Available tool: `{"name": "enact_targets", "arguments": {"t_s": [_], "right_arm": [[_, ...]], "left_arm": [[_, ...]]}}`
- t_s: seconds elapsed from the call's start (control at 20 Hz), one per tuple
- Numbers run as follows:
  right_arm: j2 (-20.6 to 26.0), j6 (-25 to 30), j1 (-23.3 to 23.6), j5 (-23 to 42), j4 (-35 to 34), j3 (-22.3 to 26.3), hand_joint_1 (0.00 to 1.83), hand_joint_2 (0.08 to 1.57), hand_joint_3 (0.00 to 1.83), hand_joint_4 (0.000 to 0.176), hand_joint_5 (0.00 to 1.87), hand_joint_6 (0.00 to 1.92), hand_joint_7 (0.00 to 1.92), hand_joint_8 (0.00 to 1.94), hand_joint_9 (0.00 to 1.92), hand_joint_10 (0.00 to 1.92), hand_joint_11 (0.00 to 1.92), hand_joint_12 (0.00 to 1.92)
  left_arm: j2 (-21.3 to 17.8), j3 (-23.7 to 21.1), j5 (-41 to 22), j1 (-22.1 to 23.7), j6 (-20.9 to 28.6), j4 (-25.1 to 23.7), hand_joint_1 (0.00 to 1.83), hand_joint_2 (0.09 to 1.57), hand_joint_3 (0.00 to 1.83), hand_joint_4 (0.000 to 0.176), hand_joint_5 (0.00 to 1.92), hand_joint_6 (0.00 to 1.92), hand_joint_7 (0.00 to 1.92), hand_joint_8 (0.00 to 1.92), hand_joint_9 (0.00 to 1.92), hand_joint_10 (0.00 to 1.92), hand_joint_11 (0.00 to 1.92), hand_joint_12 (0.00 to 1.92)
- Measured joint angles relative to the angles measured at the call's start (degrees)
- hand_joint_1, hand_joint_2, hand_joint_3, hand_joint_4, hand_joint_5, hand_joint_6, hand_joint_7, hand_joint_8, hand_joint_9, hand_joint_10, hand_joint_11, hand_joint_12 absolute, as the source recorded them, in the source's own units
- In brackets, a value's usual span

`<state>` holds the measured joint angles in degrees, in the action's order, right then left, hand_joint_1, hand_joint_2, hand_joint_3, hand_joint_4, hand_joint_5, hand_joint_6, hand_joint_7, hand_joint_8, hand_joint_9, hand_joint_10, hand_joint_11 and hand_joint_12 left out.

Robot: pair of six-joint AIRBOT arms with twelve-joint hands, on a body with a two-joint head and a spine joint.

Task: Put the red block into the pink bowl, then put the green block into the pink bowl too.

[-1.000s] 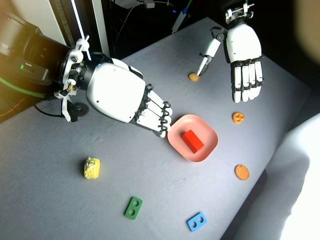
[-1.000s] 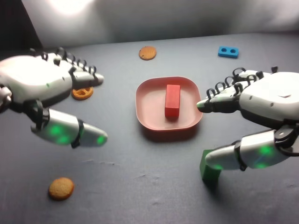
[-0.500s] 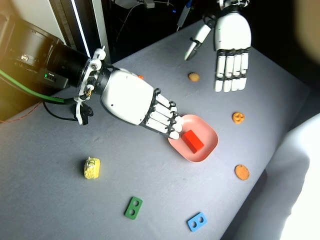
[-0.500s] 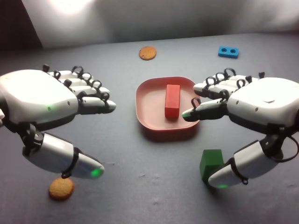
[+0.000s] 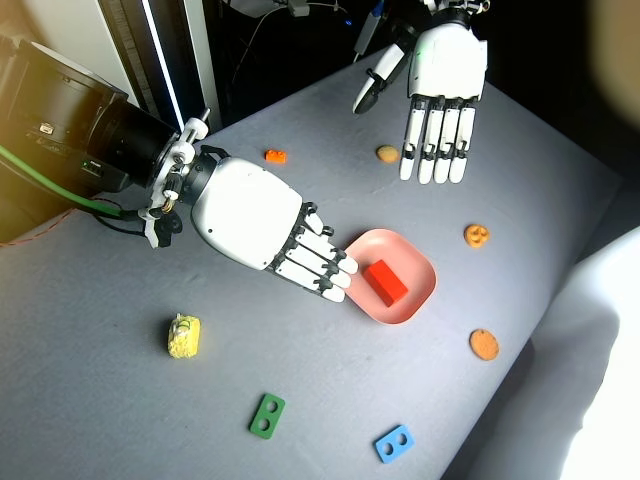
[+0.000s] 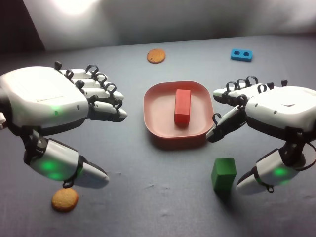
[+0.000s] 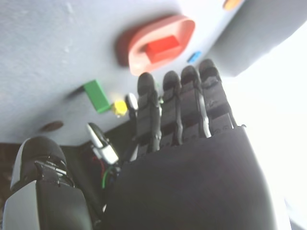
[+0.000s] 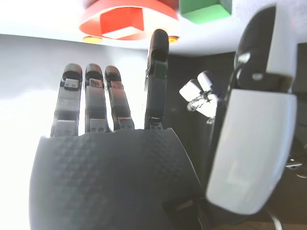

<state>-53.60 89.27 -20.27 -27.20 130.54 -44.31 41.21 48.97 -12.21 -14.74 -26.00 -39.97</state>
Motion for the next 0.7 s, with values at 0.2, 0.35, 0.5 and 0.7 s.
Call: {"name": "enact_targets", "arguments": {"t_s": [0.2,0.35,0.5,0.7], "right_arm": [[-0.59,0.02,-0.17,-0.44,-0.04,0.0,1.03,0.8,0.03,0.171,0.71,0.01,0.0,0.0,0.0,0.0,0.0,0.0],[-0.94,-0.11,-0.17,-1.62,-2.58,0.0,1.05,0.8,0.03,0.131,0.72,0.01,0.08,0.02,0.0,0.0,0.0,0.0],[-1.05,-0.85,-0.68,-1.86,-7.02,0.0,1.04,0.8,0.01,0.144,0.76,0.02,0.15,0.01,0.0,0.0,0.0,0.0],[-1.6,-1.01,-1.75,-3.06,-8.57,0.0,1.02,0.81,0.01,0.142,0.78,0.02,0.22,0.03,0.0,0.0,0.0,0.0]], "left_arm": [[-0.02,0.02,-0.24,-0.76,1.38,0.22,0.22,1.02,0.0,0.0,0.4,0.0,0.22,0.0,0.14,0.0,0.0,0.23],[0.0,0.0,-1.07,-1.27,1.64,0.66,0.19,1.09,0.0,0.0,0.4,0.0,0.24,0.0,0.14,0.0,0.0,0.23],[0.0,0.02,-1.51,-1.27,1.66,1.4,0.16,1.14,0.01,0.0,0.41,0.0,0.2,0.0,0.11,0.0,0.0,0.16],[0.0,0.07,-1.6,-1.27,1.66,1.95,0.08,1.18,0.0,0.0,0.44,0.0,0.22,0.0,0.12,0.0,0.0,0.19]]}}
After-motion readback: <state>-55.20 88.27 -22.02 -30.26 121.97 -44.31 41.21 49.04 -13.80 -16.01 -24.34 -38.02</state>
